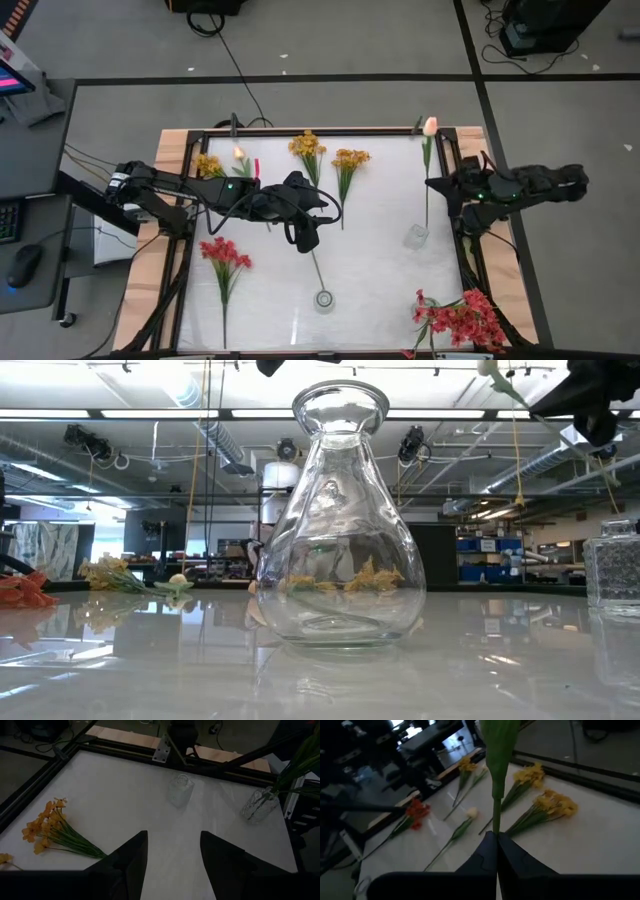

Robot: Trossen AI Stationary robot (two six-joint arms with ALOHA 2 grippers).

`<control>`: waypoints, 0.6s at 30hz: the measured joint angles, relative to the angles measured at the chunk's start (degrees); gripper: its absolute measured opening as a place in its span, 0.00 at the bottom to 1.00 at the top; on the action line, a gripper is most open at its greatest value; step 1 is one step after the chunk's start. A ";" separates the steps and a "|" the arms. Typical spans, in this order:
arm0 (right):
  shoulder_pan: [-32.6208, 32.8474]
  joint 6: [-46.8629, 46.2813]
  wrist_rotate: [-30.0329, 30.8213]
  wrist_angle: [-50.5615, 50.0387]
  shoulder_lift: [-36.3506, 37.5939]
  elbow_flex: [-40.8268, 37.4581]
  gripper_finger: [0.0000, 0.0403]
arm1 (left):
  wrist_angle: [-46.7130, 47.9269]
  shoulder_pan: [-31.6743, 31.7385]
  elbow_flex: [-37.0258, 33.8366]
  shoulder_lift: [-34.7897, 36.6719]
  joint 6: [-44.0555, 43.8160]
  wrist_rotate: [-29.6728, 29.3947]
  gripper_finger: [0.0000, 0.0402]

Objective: Sort flowers into vase by color
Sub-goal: Put the top right light pink flower into the top transparent vase

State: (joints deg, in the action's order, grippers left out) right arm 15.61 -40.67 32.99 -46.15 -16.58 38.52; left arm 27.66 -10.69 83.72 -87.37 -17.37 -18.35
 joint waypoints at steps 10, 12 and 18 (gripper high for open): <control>4.94 0.40 0.48 3.72 2.99 -4.34 0.01 | 0.01 0.01 0.00 0.00 0.00 0.00 0.47; 5.12 0.38 0.50 4.49 3.57 -5.55 0.01 | 0.00 0.01 0.00 0.00 0.00 0.00 0.47; 5.10 1.58 2.25 7.01 4.79 -7.92 0.01 | 0.00 0.02 0.00 0.00 0.00 0.00 0.47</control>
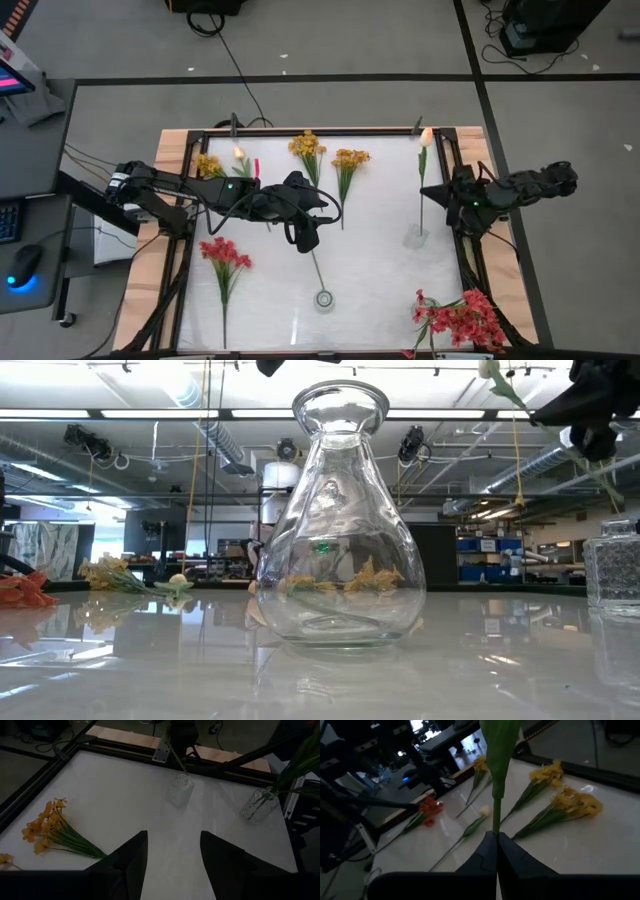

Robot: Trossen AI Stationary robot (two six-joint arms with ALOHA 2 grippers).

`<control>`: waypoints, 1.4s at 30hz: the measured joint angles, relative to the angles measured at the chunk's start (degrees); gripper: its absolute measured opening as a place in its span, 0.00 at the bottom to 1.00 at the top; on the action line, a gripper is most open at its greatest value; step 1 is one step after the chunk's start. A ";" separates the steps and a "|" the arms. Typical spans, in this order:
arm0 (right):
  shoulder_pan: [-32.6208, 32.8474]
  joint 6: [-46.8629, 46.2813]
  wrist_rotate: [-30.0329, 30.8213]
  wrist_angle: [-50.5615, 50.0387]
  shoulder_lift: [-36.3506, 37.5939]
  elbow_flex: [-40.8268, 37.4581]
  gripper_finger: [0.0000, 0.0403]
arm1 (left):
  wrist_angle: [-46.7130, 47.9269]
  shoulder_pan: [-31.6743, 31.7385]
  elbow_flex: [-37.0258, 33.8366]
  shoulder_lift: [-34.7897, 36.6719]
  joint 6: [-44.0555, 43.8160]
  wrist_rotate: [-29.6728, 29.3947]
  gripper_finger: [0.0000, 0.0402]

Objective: Sort flowers into vase by color
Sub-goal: Put the top right light pink flower into the top transparent vase

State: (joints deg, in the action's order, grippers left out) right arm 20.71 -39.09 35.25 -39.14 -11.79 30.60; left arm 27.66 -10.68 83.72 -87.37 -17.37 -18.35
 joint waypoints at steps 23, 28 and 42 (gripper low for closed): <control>0.02 0.41 0.68 -1.61 0.18 -1.50 0.01 | 0.00 -0.02 0.00 0.00 0.01 0.00 0.47; 0.02 0.28 0.68 -1.23 0.18 -2.55 0.01 | 0.01 -0.02 0.00 0.00 0.00 0.02 0.47; 1.07 -1.66 -1.38 1.41 0.13 -5.04 0.02 | 0.02 0.00 0.00 0.00 0.00 0.00 0.47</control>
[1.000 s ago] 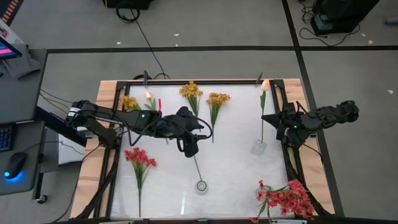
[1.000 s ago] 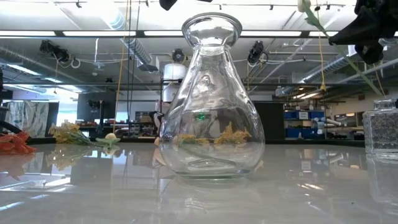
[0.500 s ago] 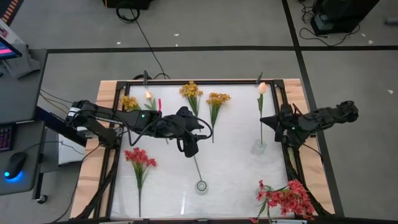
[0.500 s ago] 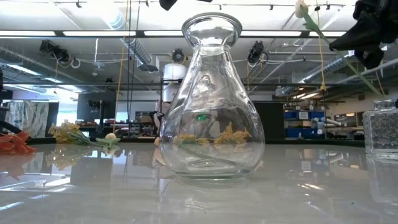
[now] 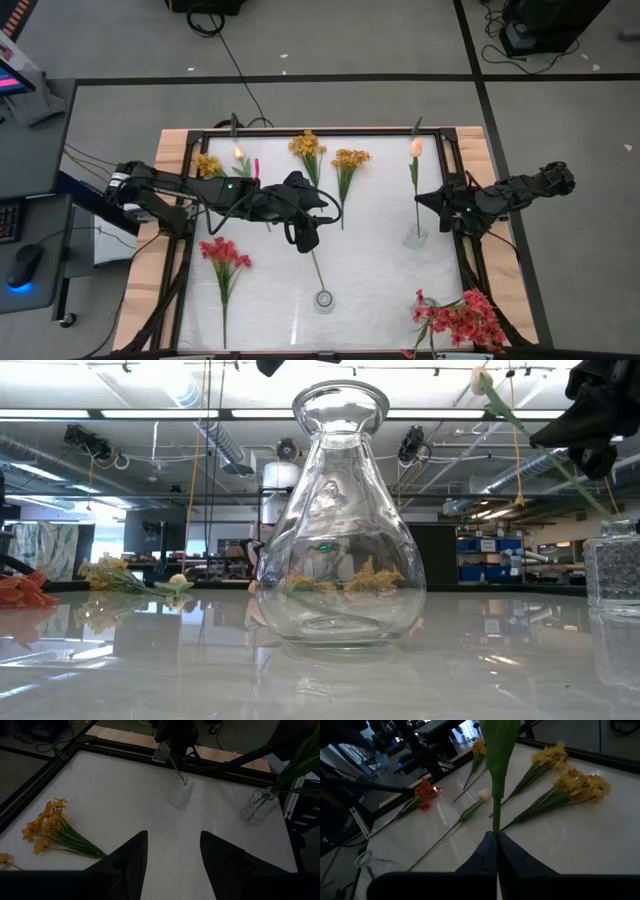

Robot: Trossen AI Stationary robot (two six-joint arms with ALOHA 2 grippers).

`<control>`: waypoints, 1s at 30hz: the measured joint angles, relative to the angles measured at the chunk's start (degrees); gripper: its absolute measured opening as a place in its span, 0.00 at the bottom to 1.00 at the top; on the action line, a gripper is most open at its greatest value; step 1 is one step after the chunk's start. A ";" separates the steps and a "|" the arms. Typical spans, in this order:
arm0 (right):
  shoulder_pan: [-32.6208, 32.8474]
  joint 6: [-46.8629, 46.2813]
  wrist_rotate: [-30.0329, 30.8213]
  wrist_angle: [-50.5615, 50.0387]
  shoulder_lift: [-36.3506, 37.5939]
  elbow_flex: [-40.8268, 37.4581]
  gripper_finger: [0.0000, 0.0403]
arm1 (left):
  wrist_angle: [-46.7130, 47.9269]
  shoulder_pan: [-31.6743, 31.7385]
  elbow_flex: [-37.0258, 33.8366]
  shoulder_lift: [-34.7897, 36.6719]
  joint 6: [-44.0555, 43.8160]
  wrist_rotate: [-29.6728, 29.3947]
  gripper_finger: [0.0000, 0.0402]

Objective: Sort flowers into vase by color
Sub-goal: Put the top right light pink flower into the top transparent vase

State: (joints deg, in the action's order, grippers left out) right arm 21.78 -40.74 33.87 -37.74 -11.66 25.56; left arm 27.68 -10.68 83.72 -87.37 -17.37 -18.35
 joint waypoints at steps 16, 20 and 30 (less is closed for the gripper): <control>0.44 -3.70 -4.68 -1.70 0.00 0.00 0.02 | -0.01 -0.01 0.00 0.00 0.00 0.00 0.47; 0.44 -4.68 -5.72 -2.05 0.00 0.00 0.02 | -0.02 -0.01 0.00 0.01 0.00 0.00 0.47; 0.44 -4.10 -6.93 -1.77 0.00 0.00 0.03 | 0.00 -0.01 0.00 0.00 0.00 0.00 0.47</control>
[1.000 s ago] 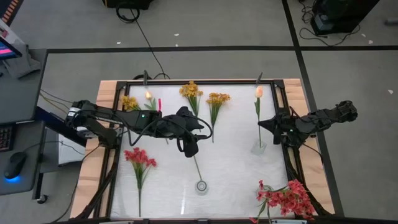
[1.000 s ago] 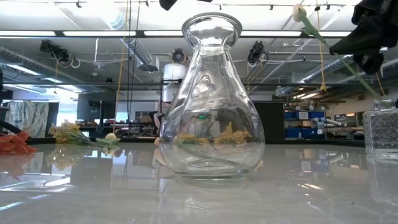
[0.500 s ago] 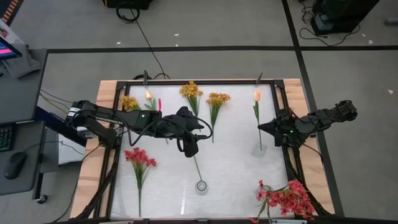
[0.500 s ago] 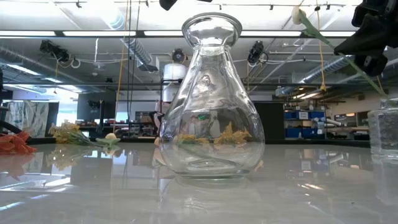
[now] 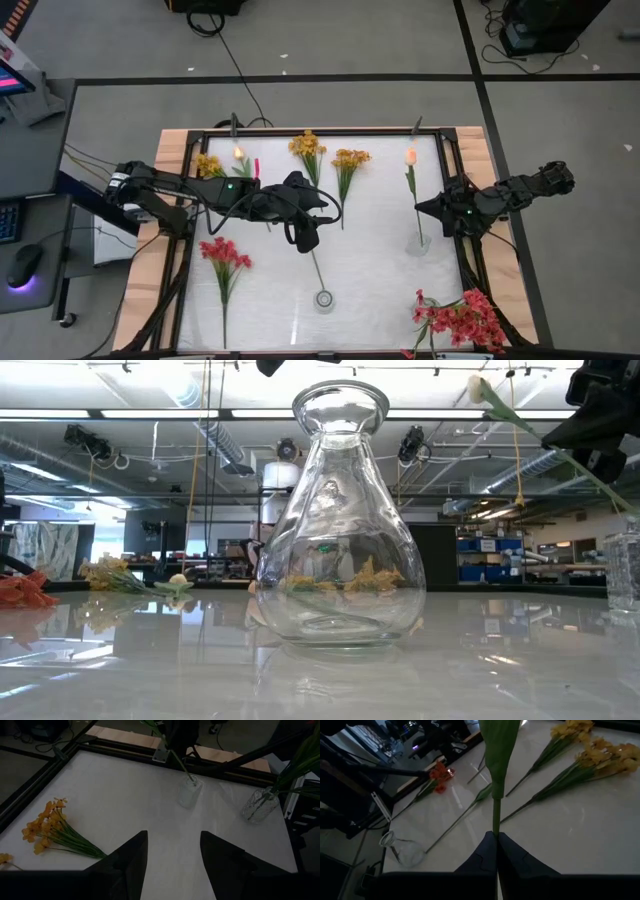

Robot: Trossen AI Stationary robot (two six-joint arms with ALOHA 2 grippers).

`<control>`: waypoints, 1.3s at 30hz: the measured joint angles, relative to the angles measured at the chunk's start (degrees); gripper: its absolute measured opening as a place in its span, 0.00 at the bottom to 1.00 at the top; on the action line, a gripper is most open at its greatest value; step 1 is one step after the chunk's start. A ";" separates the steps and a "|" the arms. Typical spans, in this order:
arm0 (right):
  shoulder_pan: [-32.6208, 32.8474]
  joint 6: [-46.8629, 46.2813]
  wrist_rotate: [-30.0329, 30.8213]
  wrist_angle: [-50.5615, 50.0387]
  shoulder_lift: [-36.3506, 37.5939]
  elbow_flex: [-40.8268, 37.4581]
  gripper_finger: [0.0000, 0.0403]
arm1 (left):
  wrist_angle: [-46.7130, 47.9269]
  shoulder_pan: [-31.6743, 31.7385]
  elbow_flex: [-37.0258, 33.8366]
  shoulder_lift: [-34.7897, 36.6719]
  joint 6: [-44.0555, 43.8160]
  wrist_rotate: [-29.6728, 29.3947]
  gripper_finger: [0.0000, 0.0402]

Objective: Sort flowers into vase by color
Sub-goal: Put the top right light pink flower into the top transparent vase

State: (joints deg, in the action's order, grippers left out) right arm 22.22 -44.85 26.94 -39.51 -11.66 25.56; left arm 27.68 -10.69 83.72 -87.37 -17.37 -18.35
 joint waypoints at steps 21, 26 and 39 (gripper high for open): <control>0.22 1.54 -0.06 0.45 0.00 0.04 0.03 | -0.01 0.01 0.00 0.02 0.00 0.01 0.47; 1.00 1.54 -0.05 0.44 0.00 0.04 0.05 | -0.01 0.01 0.00 0.00 0.00 0.00 0.47; 3.02 1.53 -1.48 0.44 0.11 0.04 0.19 | -0.02 -0.01 0.00 0.01 0.00 0.00 0.47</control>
State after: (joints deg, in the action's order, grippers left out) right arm 25.23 -43.32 25.47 -39.07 -11.55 25.61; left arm 27.66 -10.70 83.72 -87.36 -17.37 -18.35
